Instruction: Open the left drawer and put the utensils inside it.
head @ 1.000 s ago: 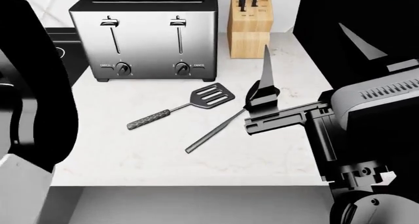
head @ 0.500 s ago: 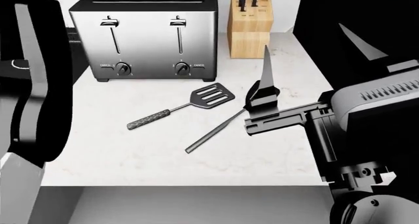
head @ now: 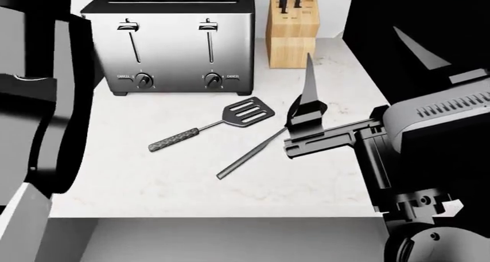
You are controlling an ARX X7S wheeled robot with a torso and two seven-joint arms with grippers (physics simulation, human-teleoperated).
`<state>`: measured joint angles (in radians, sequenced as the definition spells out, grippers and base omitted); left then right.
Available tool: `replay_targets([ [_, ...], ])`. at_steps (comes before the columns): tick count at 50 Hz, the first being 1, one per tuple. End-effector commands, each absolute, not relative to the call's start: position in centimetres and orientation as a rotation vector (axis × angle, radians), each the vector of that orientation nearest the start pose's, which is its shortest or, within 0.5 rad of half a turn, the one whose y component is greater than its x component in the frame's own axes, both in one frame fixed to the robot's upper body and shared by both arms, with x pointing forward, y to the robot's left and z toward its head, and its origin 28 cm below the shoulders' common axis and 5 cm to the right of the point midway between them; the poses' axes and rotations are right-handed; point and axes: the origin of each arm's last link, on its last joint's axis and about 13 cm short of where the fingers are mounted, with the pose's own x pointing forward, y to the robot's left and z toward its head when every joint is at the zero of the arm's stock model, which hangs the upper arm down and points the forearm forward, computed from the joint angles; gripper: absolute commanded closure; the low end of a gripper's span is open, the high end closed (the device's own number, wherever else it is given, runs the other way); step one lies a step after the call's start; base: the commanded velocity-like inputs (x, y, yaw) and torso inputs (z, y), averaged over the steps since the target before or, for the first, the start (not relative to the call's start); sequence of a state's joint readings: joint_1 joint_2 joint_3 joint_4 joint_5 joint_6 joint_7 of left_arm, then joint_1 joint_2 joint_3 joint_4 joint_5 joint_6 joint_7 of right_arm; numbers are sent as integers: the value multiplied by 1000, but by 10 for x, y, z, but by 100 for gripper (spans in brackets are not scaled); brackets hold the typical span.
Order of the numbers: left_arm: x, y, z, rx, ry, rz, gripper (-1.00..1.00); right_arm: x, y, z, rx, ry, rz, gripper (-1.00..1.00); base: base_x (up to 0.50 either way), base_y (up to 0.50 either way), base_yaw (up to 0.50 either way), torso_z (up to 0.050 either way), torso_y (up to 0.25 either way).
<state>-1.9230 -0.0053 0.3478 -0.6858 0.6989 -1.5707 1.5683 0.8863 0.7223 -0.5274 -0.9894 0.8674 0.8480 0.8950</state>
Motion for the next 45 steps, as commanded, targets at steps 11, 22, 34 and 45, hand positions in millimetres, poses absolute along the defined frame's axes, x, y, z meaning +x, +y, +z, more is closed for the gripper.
replay_targets([
  [11, 322, 210, 452, 286, 533, -661, -100, 189, -89, 249, -307, -537, 104, -100, 0, 0, 0, 0, 0],
  [22, 323, 197, 446, 383, 553, -676, -100, 187, -89, 251, -310, -538, 103, -100, 0, 0, 0, 0, 0],
  [34, 330, 189, 423, 432, 596, -691, -100, 189, -88, 253, -312, -542, 111, -100, 0, 0, 0, 0, 0],
  [45, 334, 195, 414, 355, 592, -721, -100, 189, -88, 250, -311, -536, 109, -100, 0, 0, 0, 0, 0],
])
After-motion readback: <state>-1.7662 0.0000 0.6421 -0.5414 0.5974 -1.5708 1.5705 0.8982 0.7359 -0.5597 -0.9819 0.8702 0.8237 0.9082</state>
